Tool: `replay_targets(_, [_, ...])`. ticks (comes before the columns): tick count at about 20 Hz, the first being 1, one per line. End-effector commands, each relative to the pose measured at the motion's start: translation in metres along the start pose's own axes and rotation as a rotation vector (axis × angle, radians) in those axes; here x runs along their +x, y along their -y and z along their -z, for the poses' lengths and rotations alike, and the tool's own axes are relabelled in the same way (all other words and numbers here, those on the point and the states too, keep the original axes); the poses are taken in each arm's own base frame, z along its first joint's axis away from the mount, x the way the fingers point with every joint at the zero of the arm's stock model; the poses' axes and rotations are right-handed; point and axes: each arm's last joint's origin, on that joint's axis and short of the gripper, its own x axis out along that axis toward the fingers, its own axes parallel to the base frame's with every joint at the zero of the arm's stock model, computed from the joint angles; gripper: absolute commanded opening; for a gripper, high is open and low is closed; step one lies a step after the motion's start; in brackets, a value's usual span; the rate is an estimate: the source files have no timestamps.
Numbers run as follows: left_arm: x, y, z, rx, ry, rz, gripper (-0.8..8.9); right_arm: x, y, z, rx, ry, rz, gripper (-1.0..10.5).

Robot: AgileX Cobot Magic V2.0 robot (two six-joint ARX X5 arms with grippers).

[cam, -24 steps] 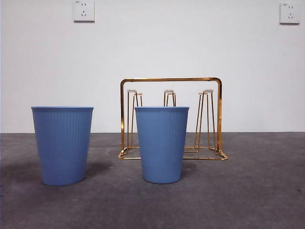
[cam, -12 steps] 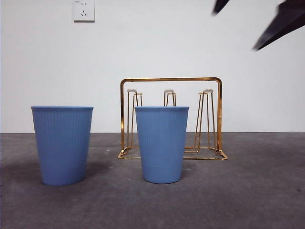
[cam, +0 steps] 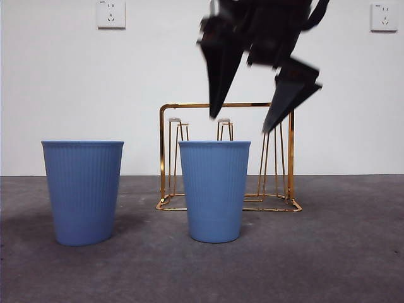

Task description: Pick up cup 1,put cup 1 in the cup rack,pick up cup 2,put cup 2 in the cup rack

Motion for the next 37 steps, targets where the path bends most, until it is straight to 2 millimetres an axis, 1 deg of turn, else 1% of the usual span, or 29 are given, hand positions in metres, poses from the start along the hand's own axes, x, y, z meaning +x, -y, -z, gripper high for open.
replay_targets(1, [0.0,0.001,-0.001,0.004,0.003,0.007,6.65,0.021,0.001,-0.003,0.018,-0.047,0.012,4.3])
replay_targets(3, [0.0,0.001,-0.001,0.004,0.003,0.007,6.65,0.036,0.003,-0.003,0.023,-0.085,0.022,3.7])
replay_targets(6, [0.0,0.001,-0.001,0.004,0.003,0.007,6.65,0.053,0.005,-0.003,0.028,-0.13,0.026,3.5])
replay_targets(7, [0.0,0.001,-0.001,0.004,0.003,0.007,6.65,0.057,0.005,-0.003,0.028,-0.137,0.026,2.6])
replay_targets(8, [0.0,0.001,-0.001,0.004,0.003,0.007,6.65,0.059,0.005,-0.003,0.029,-0.142,0.026,1.3])
replay_targets(9, [0.0,0.001,-0.001,0.002,0.003,0.007,6.65,0.06,0.005,-0.004,0.025,-0.142,0.021,0.3])
replay_targets(10, [0.0,0.001,-0.001,0.001,0.003,0.007,6.65,0.06,0.005,-0.004,0.015,-0.142,-0.001,-0.2])
replay_targets(12, [0.0,0.001,-0.001,-0.003,0.001,0.007,6.65,0.06,0.004,-0.004,-0.009,-0.147,-0.042,-0.1])
replay_targets(14, [0.002,0.0,-0.002,-0.027,-0.005,0.01,6.65,0.059,0.004,-0.001,-0.027,-0.171,-0.045,-0.1])
replay_targets(16, [0.005,0.0,-0.003,-0.04,-0.016,0.043,6.65,0.049,0.003,0.002,-0.053,-0.183,-0.041,-0.1])
replay_targets(17, [0.007,0.001,-0.005,-0.045,-0.019,0.074,6.64,0.037,0.002,0.003,-0.068,-0.161,-0.035,-0.1])
replay_targets(18, [0.009,0.002,-0.008,-0.044,-0.014,0.101,6.58,0.02,0.0,0.004,-0.079,-0.118,-0.028,-0.1])
replay_targets(19, [0.011,0.002,-0.012,-0.048,-0.001,0.114,6.58,-0.001,-0.002,0.006,-0.088,-0.057,-0.023,-0.1])
replay_targets(21, [0.015,0.003,-0.02,-0.058,0.029,0.146,6.58,-0.054,-0.007,0.015,-0.101,0.109,0.004,-0.1])
replay_targets(22, [0.019,0.004,-0.025,-0.063,0.046,0.171,6.58,-0.086,-0.01,0.023,-0.108,0.214,0.031,-0.1])
replay_targets(23, [0.022,0.005,-0.03,-0.068,0.06,0.193,6.59,-0.112,-0.011,0.032,-0.112,0.303,0.053,-0.1])
replay_targets(24, [0.026,0.008,-0.036,-0.073,0.077,0.226,6.59,-0.142,-0.013,0.045,-0.106,0.415,0.075,-0.1])
replay_targets(26, [0.038,0.013,-0.047,-0.087,0.126,0.264,6.59,-0.192,-0.016,0.071,-0.103,0.631,0.085,-0.1])
replay_targets(28, [0.054,0.021,-0.057,-0.102,0.185,0.311,6.59,-0.232,-0.018,0.097,-0.105,0.828,0.089,-0.1])
replay_targets(30, [0.073,0.032,-0.066,-0.132,0.262,0.387,6.58,-0.257,-0.019,0.115,-0.105,0.963,0.092,-0.1])
replay_targets(32, [0.094,0.044,-0.073,-0.17,0.348,0.492,6.58,-0.27,-0.019,0.126,-0.107,1.037,0.097,-0.1])
replay_targets(34, [0.115,0.053,-0.075,-0.223,0.421,0.607,6.59,-0.276,-0.02,0.128,-0.11,1.083,0.093,-0.1])
replay_targets(37, [0.132,0.057,-0.075,-0.279,0.474,0.68,6.59,-0.278,-0.02,0.126,-0.115,1.114,0.09,-0.1])
